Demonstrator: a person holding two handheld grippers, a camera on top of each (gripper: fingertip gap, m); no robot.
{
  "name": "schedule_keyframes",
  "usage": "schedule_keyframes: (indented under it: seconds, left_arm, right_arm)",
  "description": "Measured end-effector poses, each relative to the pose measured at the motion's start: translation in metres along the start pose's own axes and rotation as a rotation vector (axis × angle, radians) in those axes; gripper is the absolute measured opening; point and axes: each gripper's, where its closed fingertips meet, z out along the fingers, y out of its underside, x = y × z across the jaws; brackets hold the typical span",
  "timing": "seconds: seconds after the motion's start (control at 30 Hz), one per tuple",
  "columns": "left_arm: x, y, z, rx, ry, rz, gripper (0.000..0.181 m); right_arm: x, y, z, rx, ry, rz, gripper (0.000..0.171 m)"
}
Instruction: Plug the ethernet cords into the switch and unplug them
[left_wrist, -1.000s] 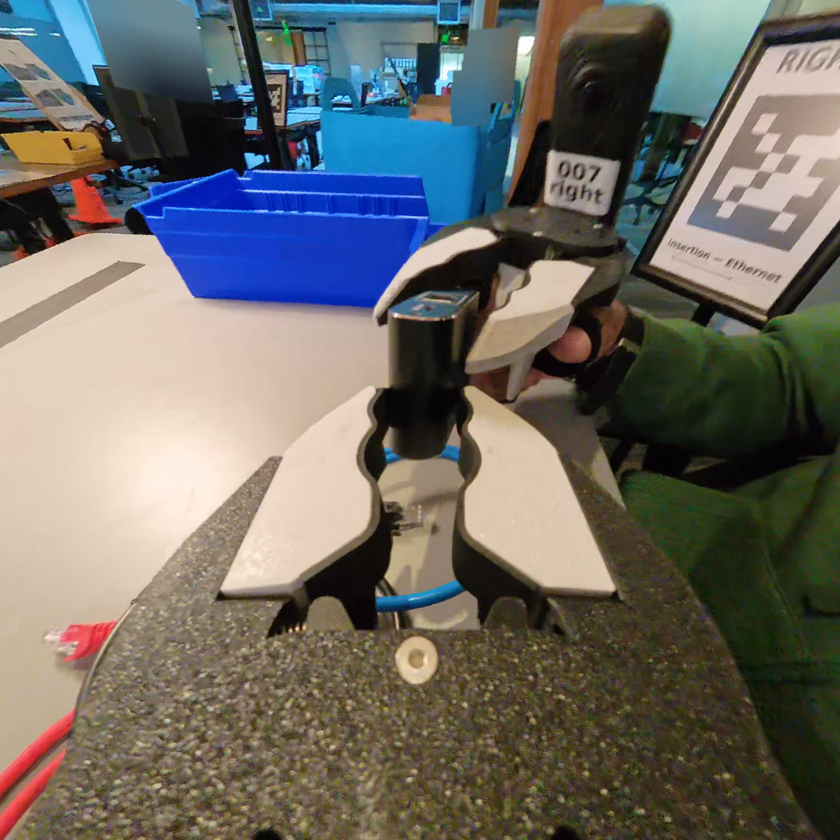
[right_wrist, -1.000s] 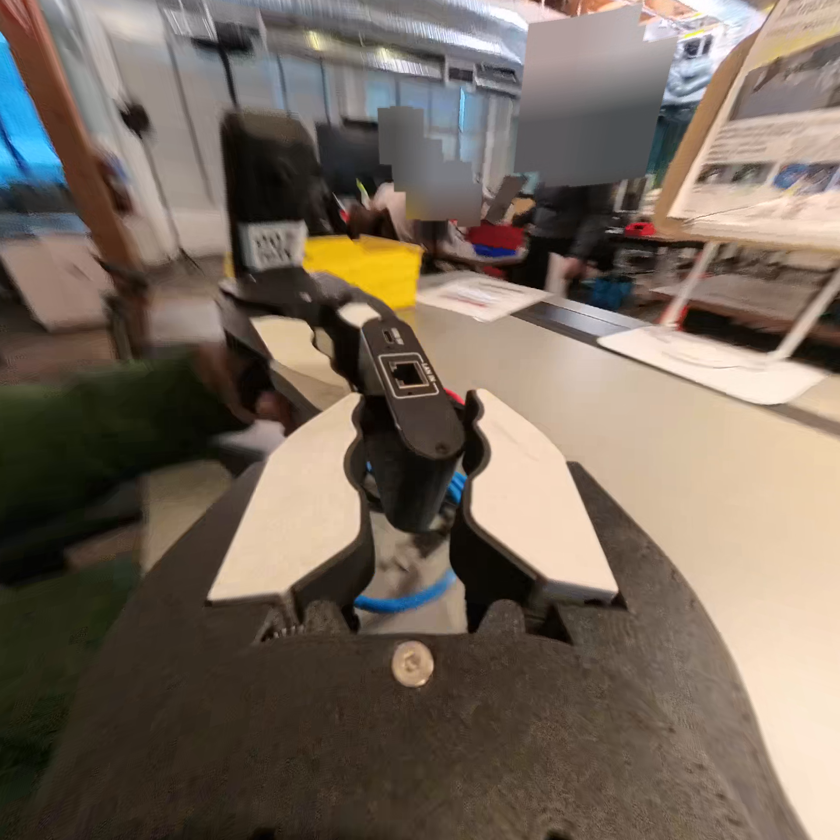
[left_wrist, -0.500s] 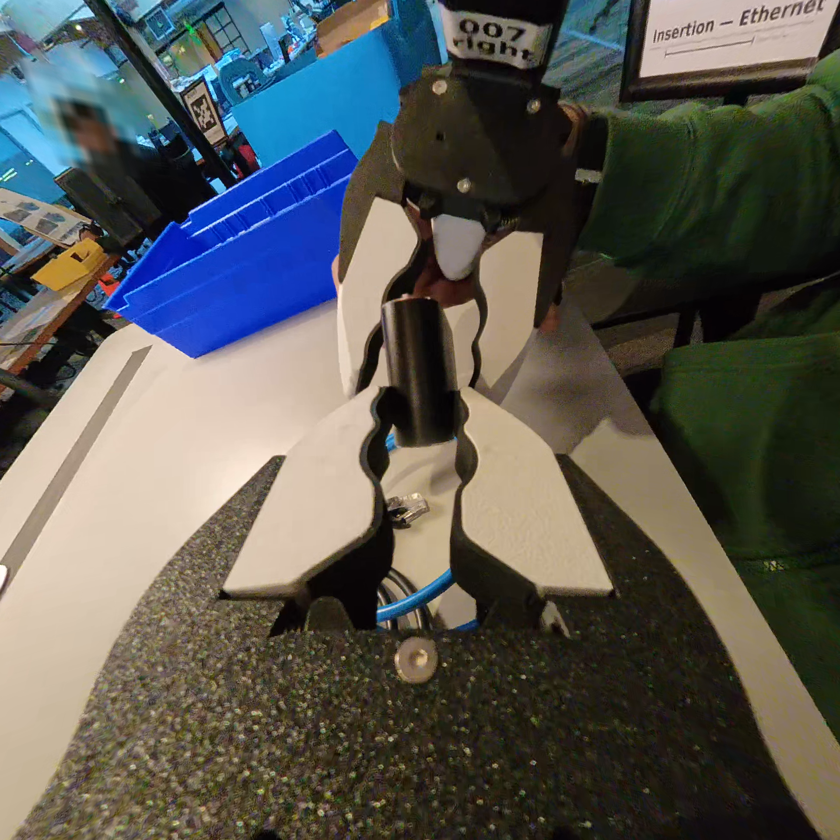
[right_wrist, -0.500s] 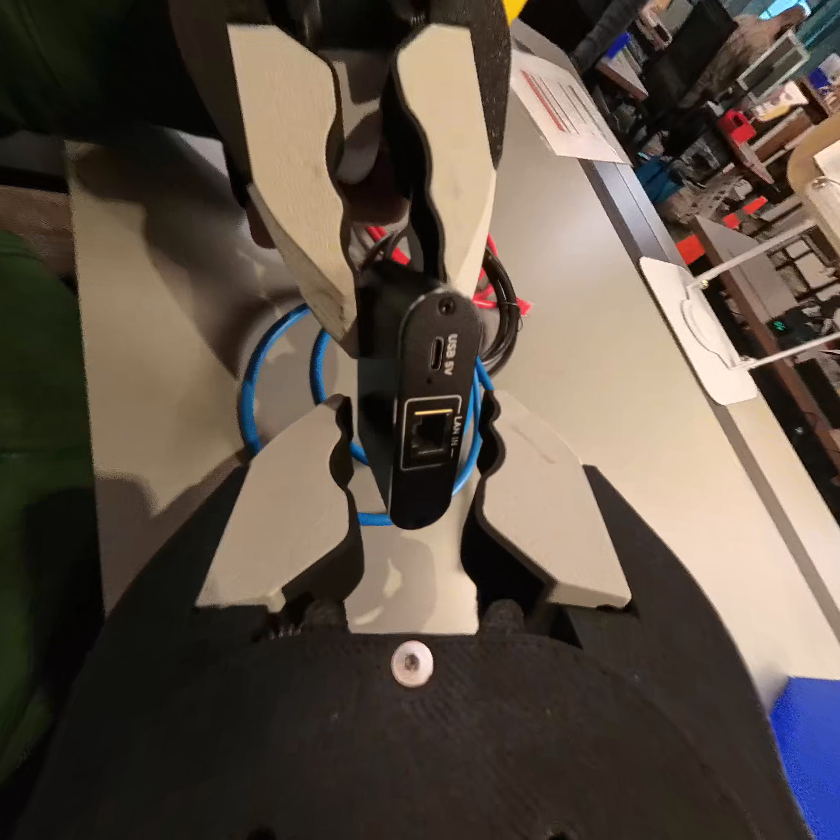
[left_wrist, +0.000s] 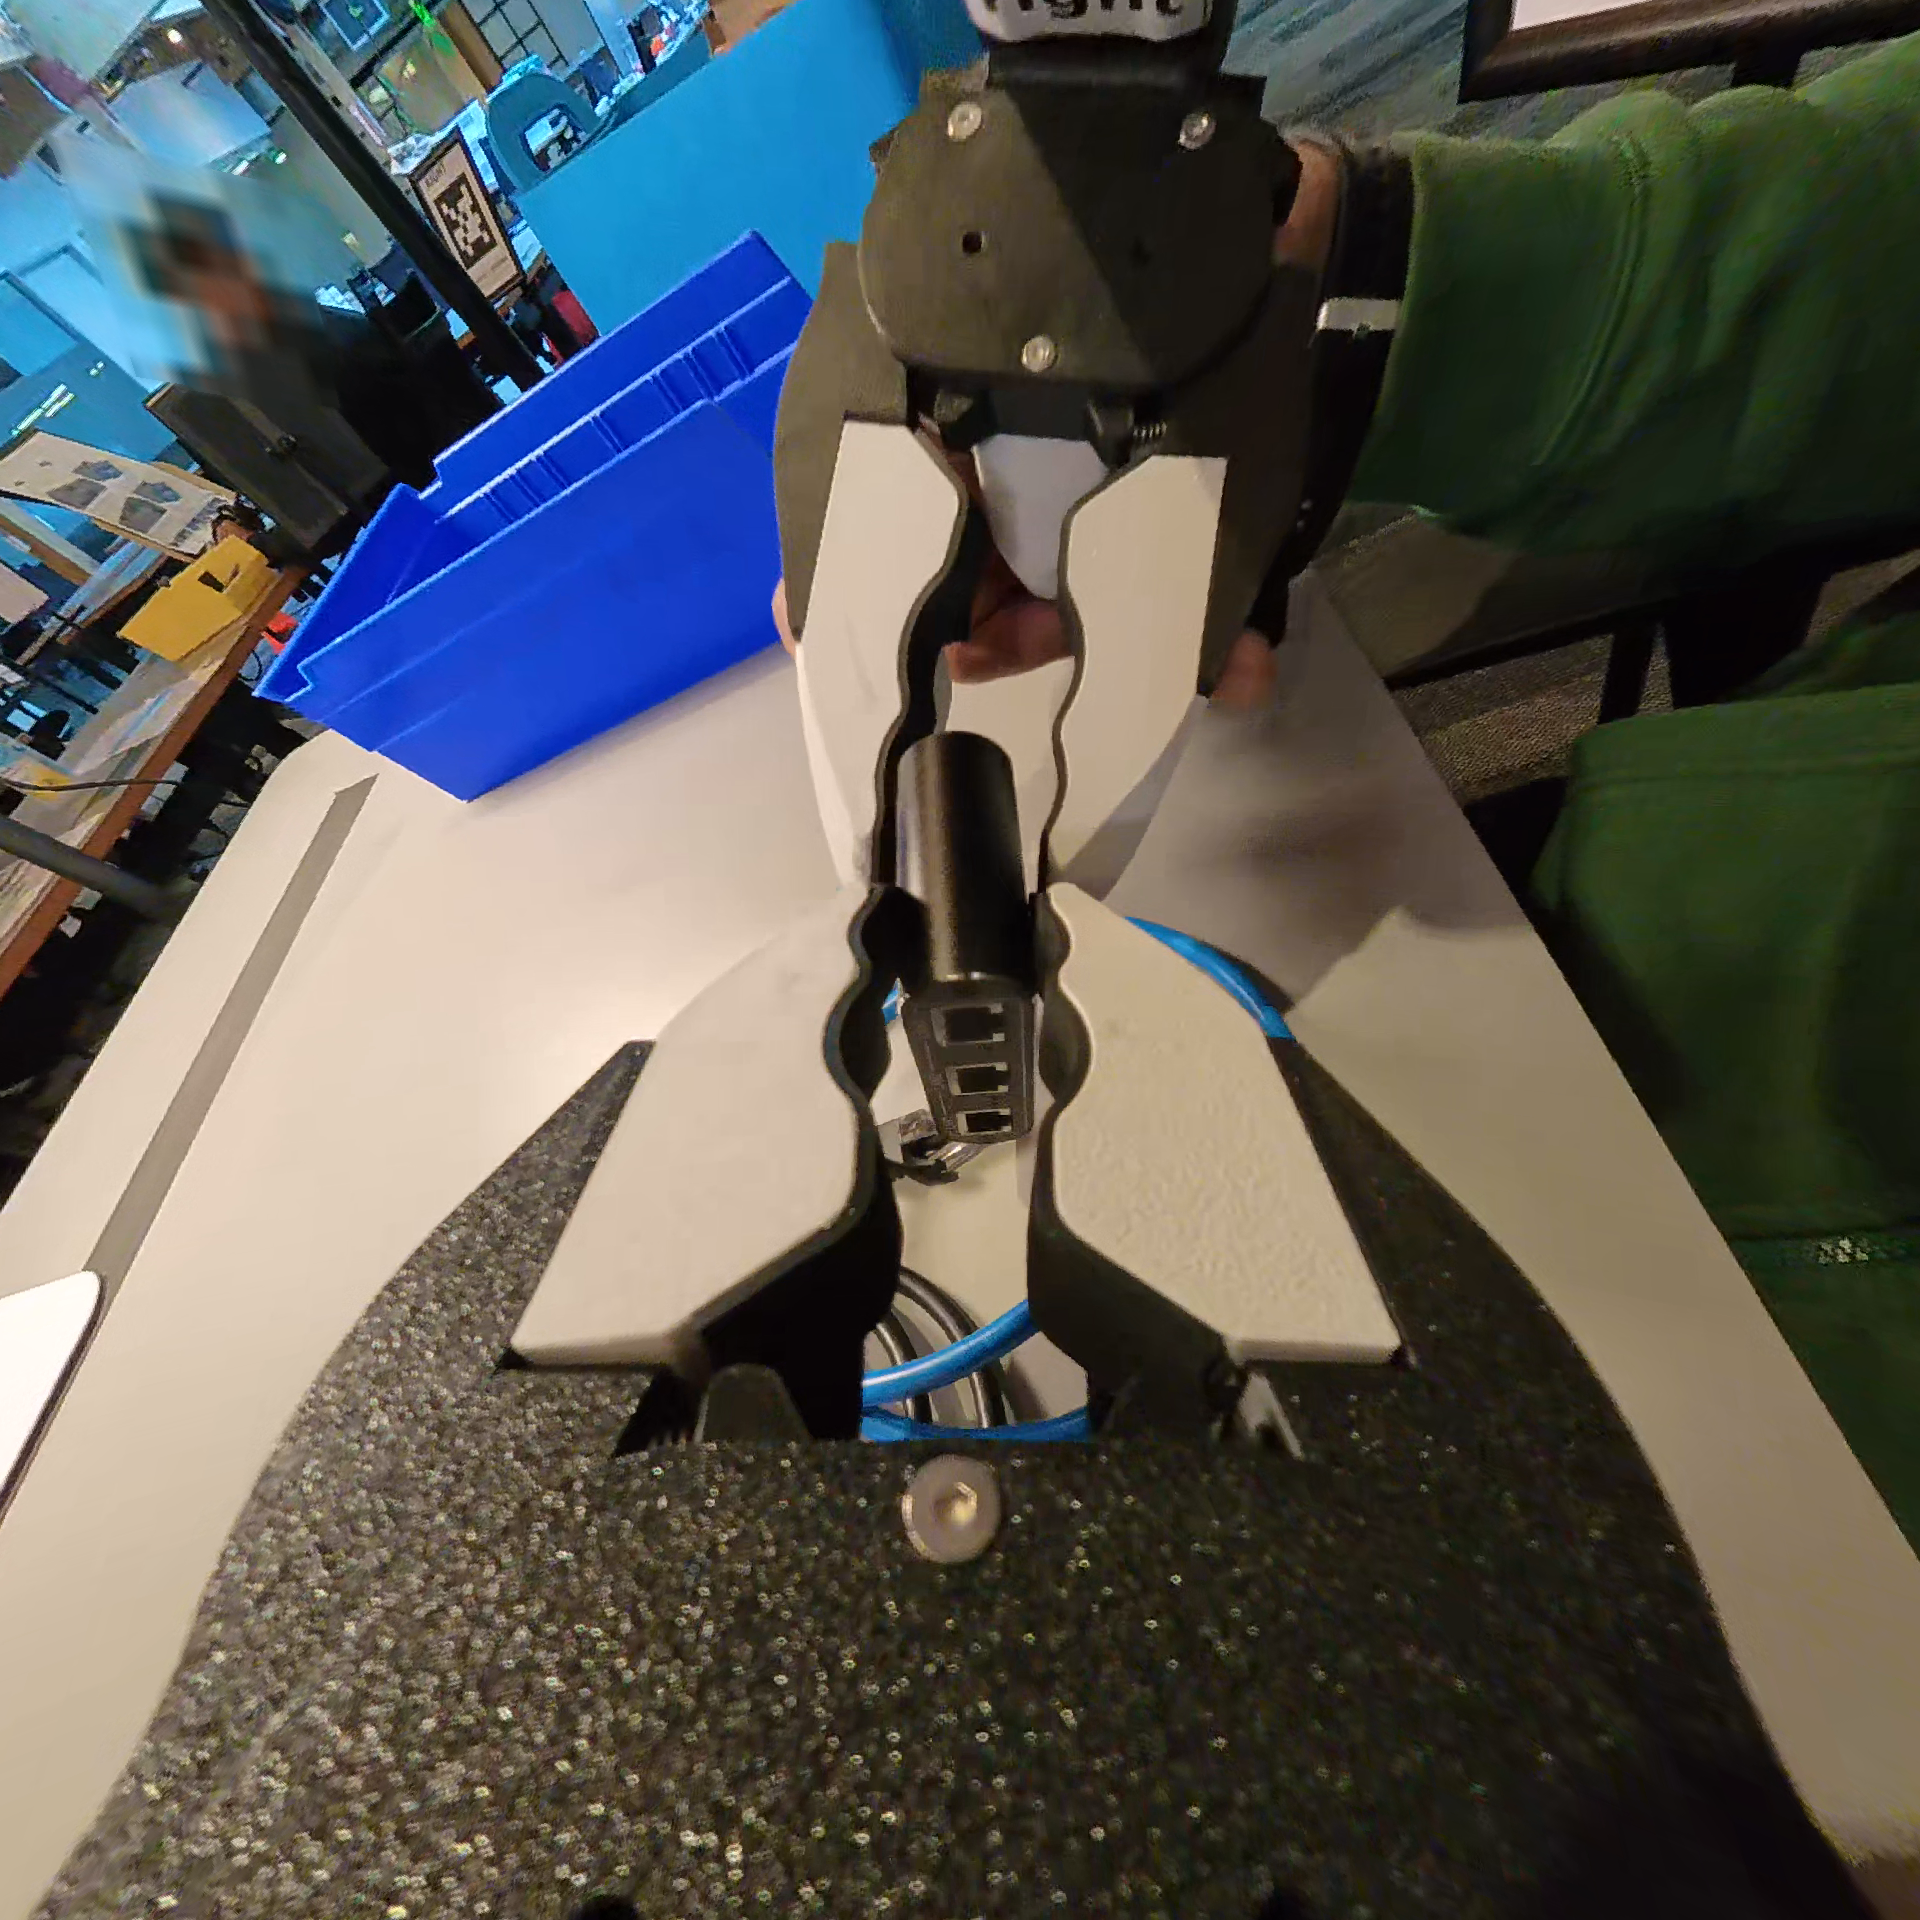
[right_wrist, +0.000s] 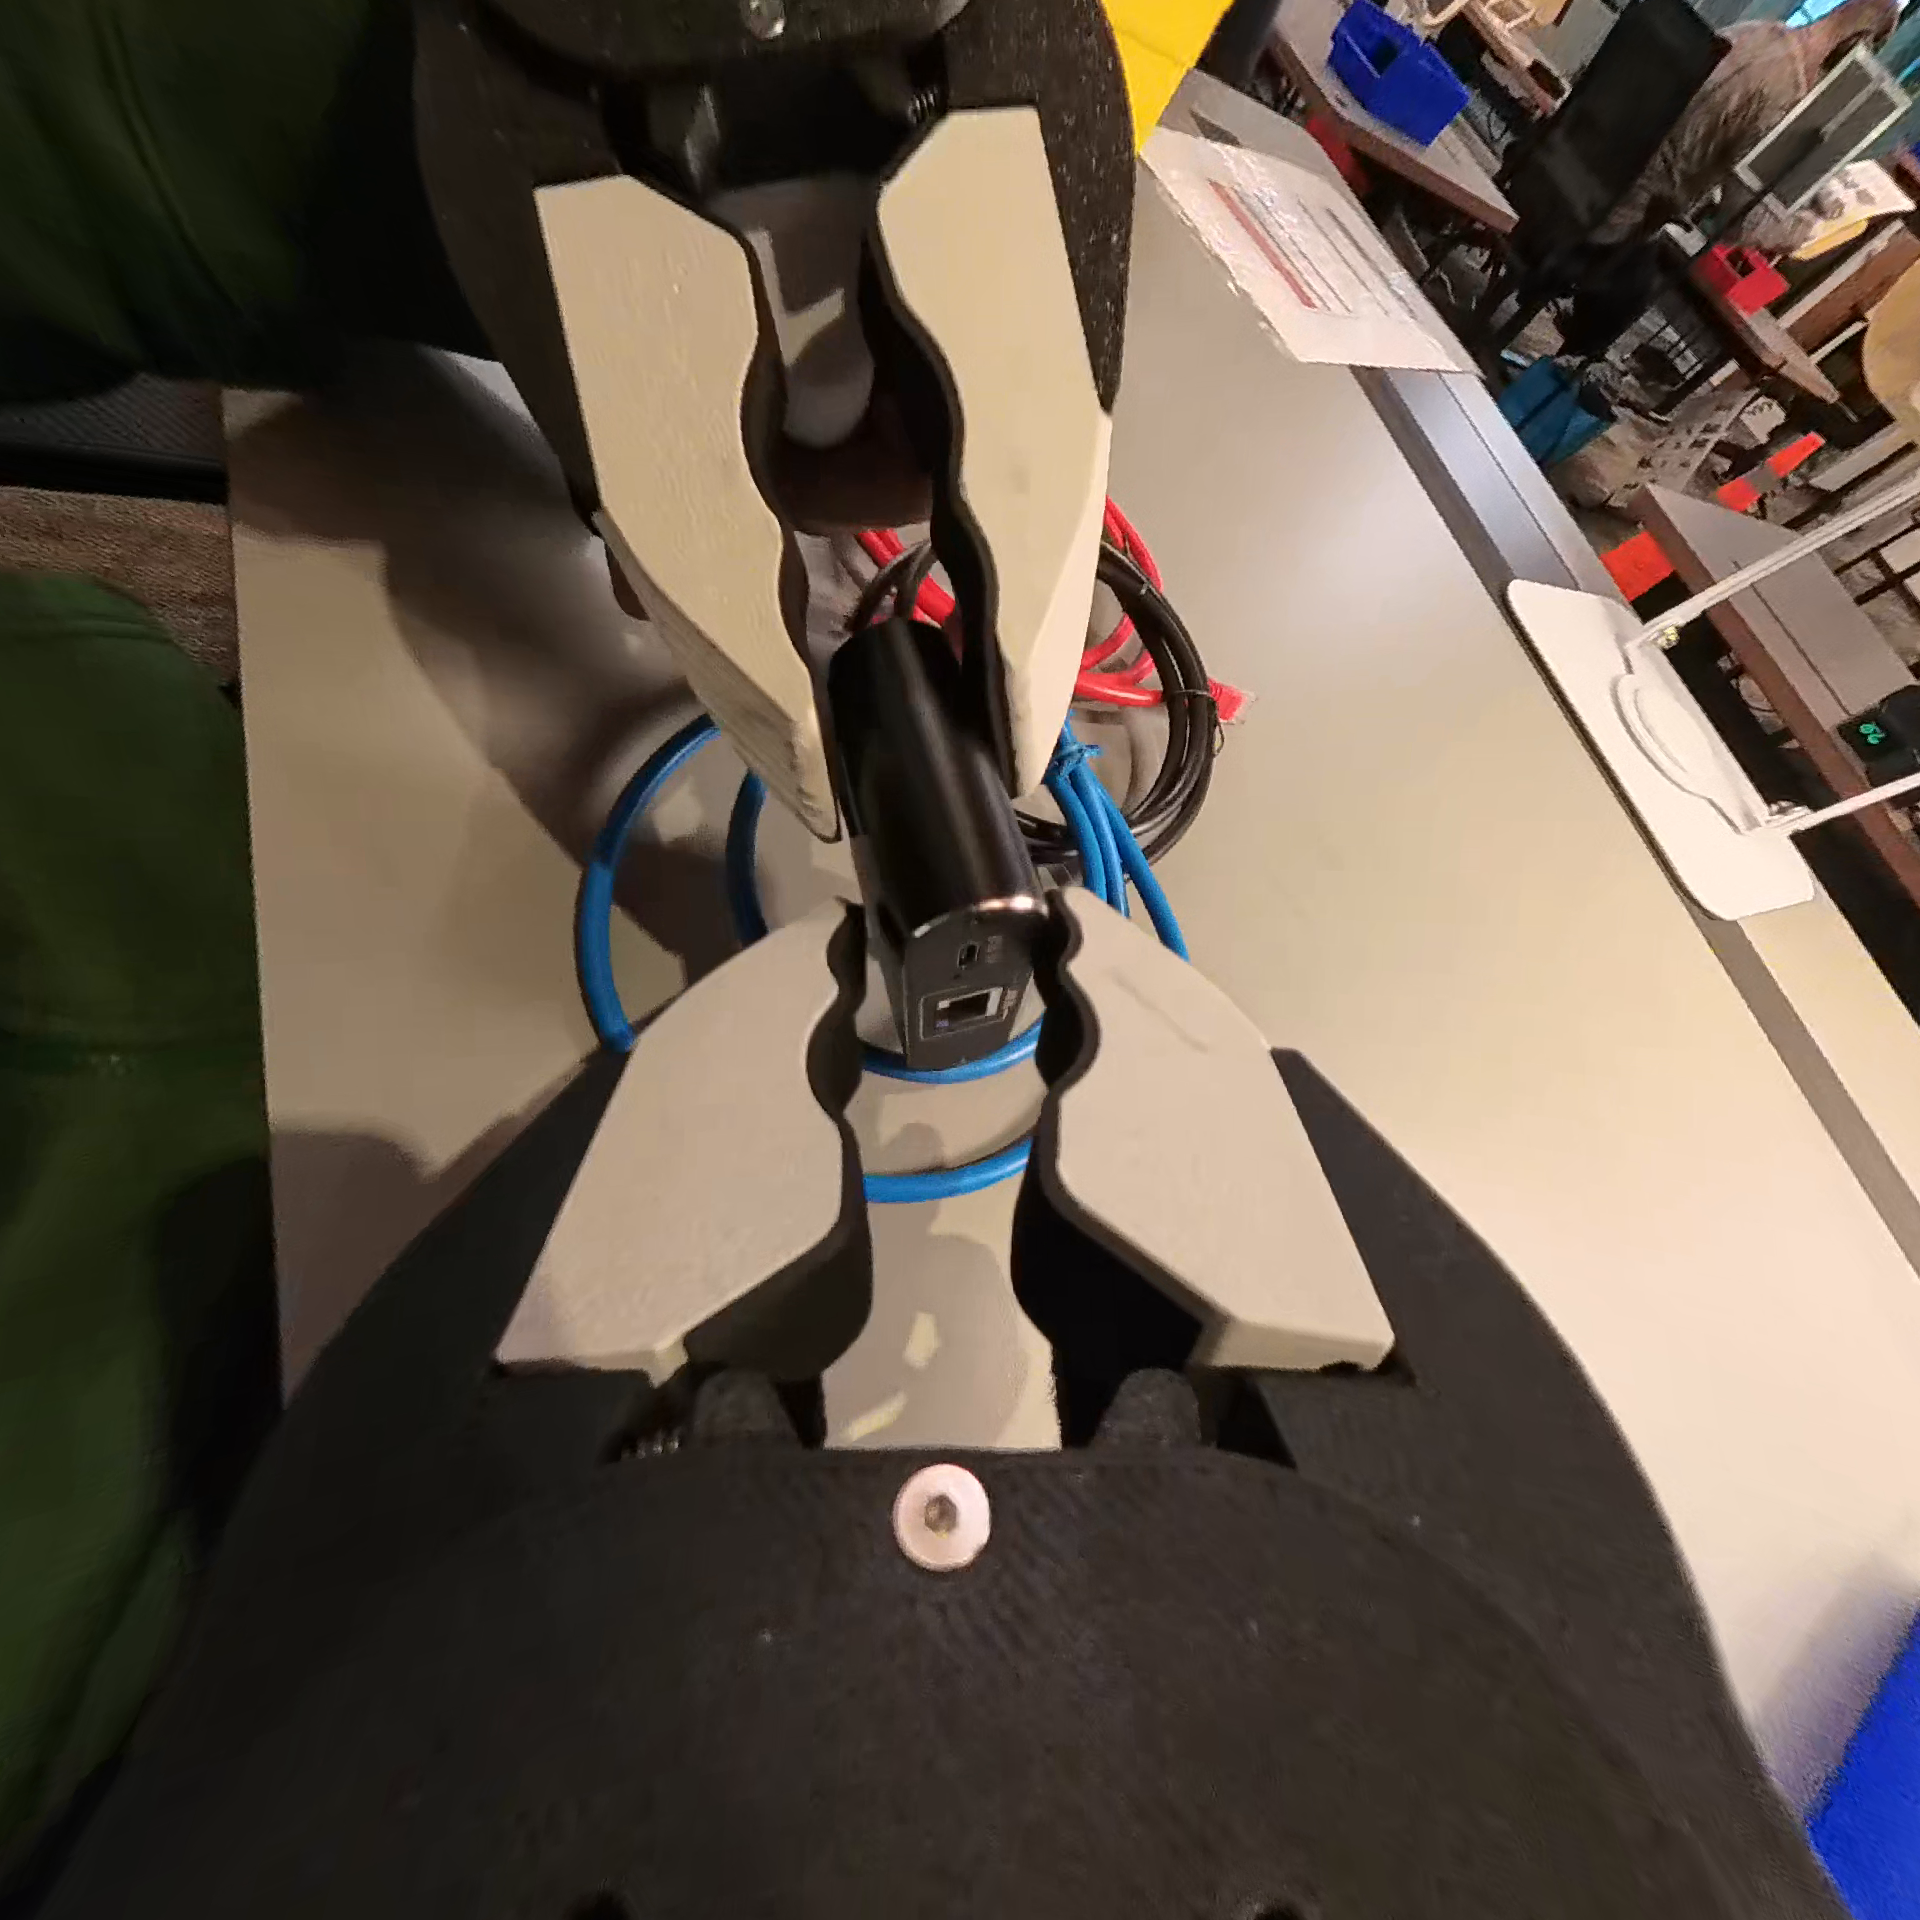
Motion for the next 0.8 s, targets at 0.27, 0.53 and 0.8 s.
schedule_keyframes:
  seconds: [0.27, 0.53, 0.8]
  left_arm:
    - [0.002, -0.013, -0.005, 0.082, 0.007, 0.012, 0.025]
    - [-0.021, -0.013, -0.010, 0.099, -0.127, -0.055, 0.028]
    - [-0.056, 0.016, 0.004, -0.138, -0.179, -0.181, 0.042]
  right_arm:
    - [-0.005, -0.012, 0.007, 0.119, -0.037, 0.033, 0.031]
    - [0.018, -0.008, -0.008, 0.159, 0.054, 0.026, 0.027]
    - [0.072, 0.012, -0.067, 0.376, 0.169, 0.285, 0.025]
